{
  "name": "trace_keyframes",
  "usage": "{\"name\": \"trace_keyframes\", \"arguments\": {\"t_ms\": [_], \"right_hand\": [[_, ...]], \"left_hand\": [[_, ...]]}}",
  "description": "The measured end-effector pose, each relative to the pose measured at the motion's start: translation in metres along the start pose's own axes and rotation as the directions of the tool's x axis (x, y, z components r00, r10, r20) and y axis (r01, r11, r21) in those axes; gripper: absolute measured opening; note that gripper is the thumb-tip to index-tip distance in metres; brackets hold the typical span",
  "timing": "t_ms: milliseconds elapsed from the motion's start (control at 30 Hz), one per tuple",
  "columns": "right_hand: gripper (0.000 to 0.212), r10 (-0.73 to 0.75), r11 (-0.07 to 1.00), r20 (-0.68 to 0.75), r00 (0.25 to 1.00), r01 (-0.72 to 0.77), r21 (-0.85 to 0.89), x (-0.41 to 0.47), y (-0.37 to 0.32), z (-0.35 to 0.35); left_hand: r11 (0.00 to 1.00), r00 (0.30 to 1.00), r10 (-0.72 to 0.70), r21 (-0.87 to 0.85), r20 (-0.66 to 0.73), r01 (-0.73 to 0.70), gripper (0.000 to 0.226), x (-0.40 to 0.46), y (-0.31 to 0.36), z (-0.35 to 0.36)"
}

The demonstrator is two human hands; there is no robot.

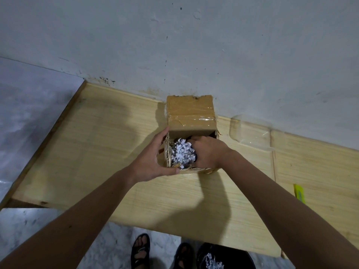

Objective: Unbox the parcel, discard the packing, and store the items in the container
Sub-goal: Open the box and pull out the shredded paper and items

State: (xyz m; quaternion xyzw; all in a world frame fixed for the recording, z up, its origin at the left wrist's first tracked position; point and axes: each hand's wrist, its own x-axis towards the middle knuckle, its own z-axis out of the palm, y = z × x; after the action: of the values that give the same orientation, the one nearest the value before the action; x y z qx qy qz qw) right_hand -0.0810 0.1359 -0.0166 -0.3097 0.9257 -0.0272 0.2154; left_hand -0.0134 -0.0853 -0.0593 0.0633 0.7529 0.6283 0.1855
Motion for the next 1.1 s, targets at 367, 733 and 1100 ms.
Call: {"name": "trace_keyframes", "arguments": {"t_ms": [367,733,1100], "right_hand": [[0.074,0.034,0.999,-0.094,0.995,-0.037,-0.029,0.001,0.006,0.008],[0.072,-0.001,0.991,-0.25,0.968,0.036,0.132,-0.033,0.009,-0.022],[0.055,0.059,0.989,-0.305,0.95,-0.015,0.145,-0.1,0.033,-0.041]], "left_hand": [[0.999,1.0,-0.004,0.037,-0.005,0.004,0.13,0.0,-0.004,-0.002],[0.992,1.0,0.004,0.128,-0.008,-0.003,0.136,0.001,0.002,-0.004],[0.97,0.998,0.065,0.233,0.016,-0.067,0.138,0.007,0.007,-0.014]]}}
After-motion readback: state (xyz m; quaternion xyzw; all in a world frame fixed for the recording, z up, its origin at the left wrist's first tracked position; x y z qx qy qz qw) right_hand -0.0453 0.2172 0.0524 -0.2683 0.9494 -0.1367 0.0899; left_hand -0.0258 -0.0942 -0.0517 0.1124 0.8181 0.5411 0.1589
